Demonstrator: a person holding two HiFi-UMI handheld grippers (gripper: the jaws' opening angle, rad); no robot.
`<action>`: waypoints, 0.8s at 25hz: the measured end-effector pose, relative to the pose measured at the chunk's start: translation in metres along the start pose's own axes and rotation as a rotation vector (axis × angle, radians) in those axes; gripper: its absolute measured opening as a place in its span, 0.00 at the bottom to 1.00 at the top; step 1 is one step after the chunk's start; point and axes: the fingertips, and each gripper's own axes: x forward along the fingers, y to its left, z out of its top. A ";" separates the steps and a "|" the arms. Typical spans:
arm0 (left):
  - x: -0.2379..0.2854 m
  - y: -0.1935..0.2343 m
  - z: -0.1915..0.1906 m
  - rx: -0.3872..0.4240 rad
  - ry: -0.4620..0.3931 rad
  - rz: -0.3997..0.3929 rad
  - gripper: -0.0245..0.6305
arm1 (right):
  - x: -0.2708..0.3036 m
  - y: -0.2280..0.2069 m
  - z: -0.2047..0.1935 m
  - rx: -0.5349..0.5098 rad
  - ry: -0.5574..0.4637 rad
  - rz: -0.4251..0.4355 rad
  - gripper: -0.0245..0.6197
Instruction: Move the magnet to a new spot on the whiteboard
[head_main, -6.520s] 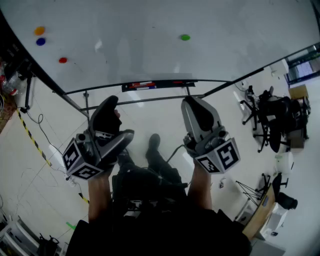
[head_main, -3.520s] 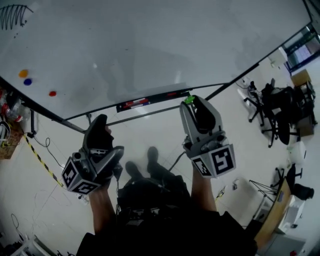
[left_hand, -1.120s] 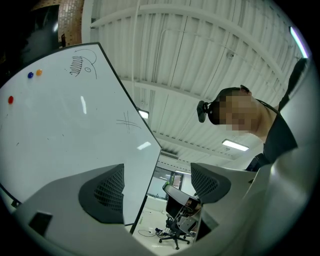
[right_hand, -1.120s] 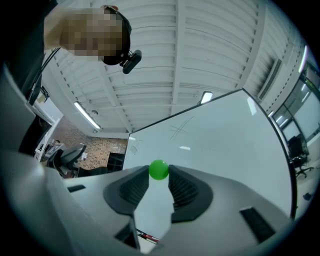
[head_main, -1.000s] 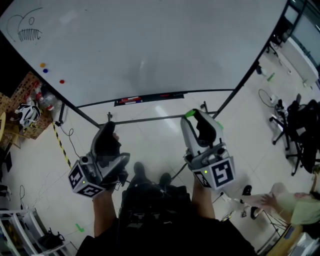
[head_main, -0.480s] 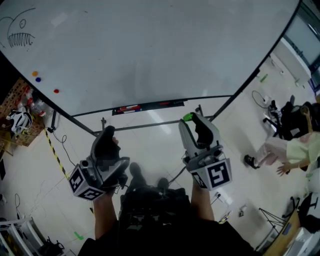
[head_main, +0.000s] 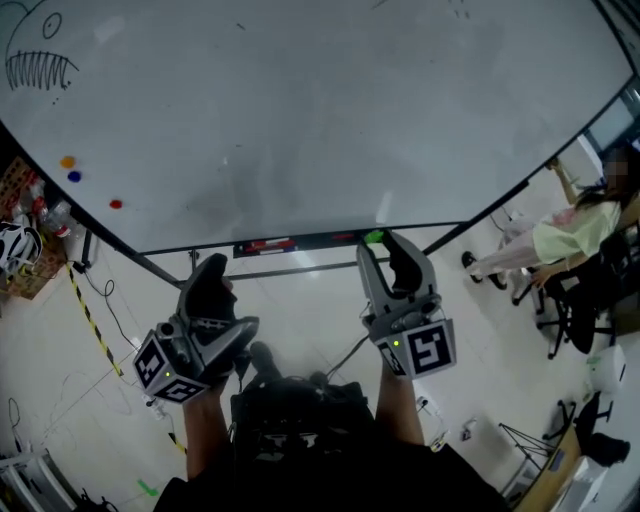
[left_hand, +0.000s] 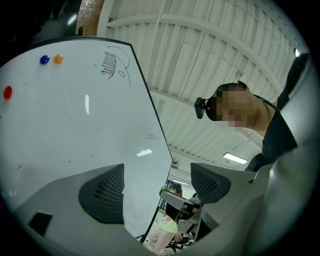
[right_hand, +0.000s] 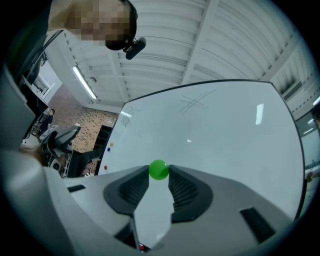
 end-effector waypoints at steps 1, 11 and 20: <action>-0.002 0.008 0.004 -0.006 -0.003 -0.004 0.67 | 0.008 0.003 -0.002 -0.005 0.008 -0.003 0.27; -0.020 0.067 0.033 -0.049 -0.008 -0.035 0.67 | 0.067 0.027 -0.018 -0.071 0.094 -0.051 0.27; -0.023 0.092 0.045 -0.066 -0.015 -0.020 0.67 | 0.102 0.023 -0.042 -0.168 0.199 -0.105 0.27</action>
